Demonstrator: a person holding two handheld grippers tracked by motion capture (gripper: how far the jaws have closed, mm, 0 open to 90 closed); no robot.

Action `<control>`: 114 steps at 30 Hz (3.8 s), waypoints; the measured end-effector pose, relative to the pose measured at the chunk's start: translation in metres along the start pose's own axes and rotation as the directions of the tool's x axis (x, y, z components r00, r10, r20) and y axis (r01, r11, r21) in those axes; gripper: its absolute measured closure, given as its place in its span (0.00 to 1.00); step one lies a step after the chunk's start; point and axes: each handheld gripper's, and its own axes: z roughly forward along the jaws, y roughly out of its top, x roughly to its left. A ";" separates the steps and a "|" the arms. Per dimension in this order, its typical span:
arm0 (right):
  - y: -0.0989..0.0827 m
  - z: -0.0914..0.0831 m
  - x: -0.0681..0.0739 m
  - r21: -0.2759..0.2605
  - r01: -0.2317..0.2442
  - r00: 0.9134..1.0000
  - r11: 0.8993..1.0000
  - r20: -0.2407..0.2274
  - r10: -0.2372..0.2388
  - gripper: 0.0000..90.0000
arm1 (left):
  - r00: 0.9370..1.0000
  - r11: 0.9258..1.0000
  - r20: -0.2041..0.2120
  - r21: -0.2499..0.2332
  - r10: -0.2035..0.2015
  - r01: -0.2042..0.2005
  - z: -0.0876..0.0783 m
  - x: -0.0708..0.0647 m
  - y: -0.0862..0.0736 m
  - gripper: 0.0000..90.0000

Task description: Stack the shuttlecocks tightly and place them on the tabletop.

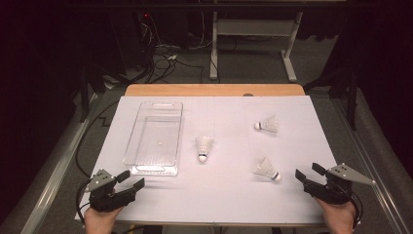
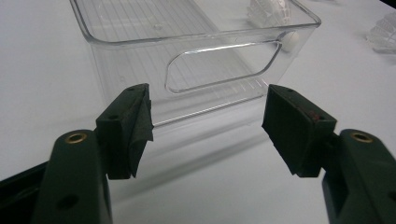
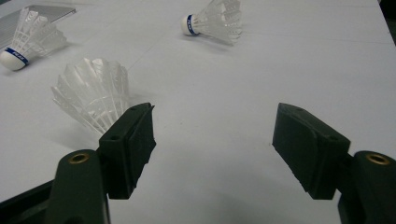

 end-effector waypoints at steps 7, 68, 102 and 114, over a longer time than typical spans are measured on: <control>0.000 0.001 0.000 0.000 0.001 1.000 1.000 -0.003 -0.001 0.33 | 1.000 1.000 0.006 -0.002 -0.008 0.008 -0.001 0.001 0.001 0.37; -0.001 0.003 0.002 0.029 -0.001 0.999 1.000 -0.038 0.002 0.32 | 0.997 0.998 0.043 0.016 0.062 -0.063 0.006 -0.032 0.020 0.37; -0.001 0.003 0.002 0.029 0.000 0.999 1.000 -0.039 0.001 0.32 | 0.990 0.994 0.100 0.041 0.101 -0.106 0.021 -0.052 0.028 0.38; -0.001 0.003 0.001 0.029 -0.001 0.999 1.000 -0.040 0.002 0.32 | 0.985 0.991 0.130 0.052 0.114 -0.121 0.031 -0.063 0.031 0.38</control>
